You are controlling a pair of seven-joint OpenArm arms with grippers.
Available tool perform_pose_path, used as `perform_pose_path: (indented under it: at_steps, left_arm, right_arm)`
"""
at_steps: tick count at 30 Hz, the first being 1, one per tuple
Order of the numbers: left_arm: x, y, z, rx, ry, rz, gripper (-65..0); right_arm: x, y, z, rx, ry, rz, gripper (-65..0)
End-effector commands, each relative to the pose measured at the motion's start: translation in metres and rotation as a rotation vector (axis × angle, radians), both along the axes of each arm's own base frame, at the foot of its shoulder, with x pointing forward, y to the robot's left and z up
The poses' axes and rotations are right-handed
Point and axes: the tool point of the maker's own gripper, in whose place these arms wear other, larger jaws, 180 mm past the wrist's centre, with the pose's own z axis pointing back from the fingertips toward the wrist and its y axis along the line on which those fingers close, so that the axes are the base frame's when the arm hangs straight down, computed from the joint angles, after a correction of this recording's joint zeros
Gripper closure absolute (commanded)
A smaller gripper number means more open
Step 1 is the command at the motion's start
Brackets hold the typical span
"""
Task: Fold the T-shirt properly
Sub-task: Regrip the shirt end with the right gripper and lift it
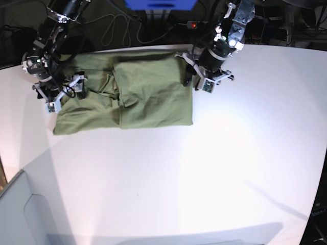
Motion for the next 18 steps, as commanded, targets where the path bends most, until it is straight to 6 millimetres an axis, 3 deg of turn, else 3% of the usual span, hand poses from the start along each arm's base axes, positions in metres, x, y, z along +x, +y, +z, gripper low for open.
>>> perform_pose_path:
  at_steps: [1, 11, 18]
  left_arm:
    - [0.001, -0.001, 0.004, -0.007, -0.012, -0.001, -20.9]
    - [0.001, -0.001, 0.004, -0.008, -0.010, -0.002, -20.9]
    - [0.001, -0.001, 0.004, -0.008, -0.010, -0.002, -20.9]
  right_arm:
    - [0.004, -0.004, 0.006, -0.007, -0.029, -0.002, -51.8]
    - [-0.013, -0.003, -0.010, 0.014, 0.007, -0.008, -51.7]
    - [-0.003, -0.018, 0.033, -0.066, -0.124, -0.020, -51.8]
